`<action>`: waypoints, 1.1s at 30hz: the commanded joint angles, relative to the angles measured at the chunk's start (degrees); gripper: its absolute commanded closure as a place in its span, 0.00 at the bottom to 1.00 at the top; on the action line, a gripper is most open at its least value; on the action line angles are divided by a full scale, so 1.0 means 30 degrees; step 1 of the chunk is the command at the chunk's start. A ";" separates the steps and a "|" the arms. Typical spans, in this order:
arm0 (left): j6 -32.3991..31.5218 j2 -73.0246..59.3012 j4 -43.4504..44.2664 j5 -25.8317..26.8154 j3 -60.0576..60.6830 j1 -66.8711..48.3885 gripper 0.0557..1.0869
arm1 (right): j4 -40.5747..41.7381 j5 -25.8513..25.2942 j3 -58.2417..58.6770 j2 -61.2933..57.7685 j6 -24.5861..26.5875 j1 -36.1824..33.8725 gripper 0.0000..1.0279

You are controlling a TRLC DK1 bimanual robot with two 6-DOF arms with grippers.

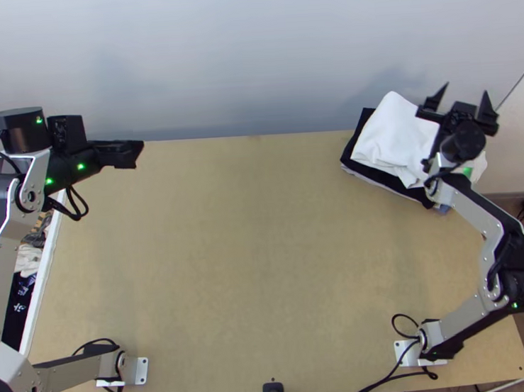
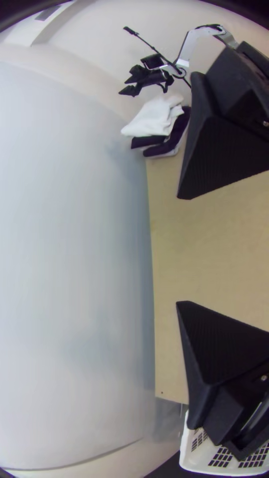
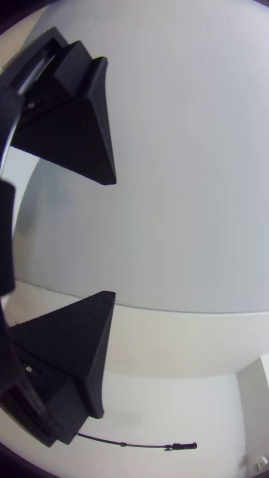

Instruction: Fold the t-shirt

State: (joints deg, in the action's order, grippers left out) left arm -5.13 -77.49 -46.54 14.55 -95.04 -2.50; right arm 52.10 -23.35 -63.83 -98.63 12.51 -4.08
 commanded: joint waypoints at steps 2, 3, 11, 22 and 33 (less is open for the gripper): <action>0.0156 0.0489 0.0778 -0.3003 0.0100 0.0190 0.04 | -0.0285 0.0050 -0.2423 -0.4624 0.0048 0.1417 0.04; 0.0244 0.0695 0.0749 -0.3061 0.0187 0.0307 0.04 | -0.0285 0.0050 -0.2834 -0.5561 0.0077 0.1417 0.04; 0.0478 0.2863 0.0427 -0.3384 0.0773 0.1274 0.04 | -0.0256 0.0021 -0.5617 -1.0629 0.0223 0.1417 0.04; 0.0449 0.5939 0.1862 -0.4116 0.3762 0.2709 0.04 | -0.5588 -0.0096 -0.6232 -0.3920 0.0839 0.1945 0.04; -0.1192 1.3204 1.0095 -0.6519 1.1555 0.3149 0.04 | -0.7258 0.1691 -0.0255 0.9966 -0.1564 0.0773 0.04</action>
State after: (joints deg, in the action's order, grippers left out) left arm -6.94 -52.01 -31.20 -1.19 -75.35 6.20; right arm 32.75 -22.63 -75.99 -92.84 13.10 -0.05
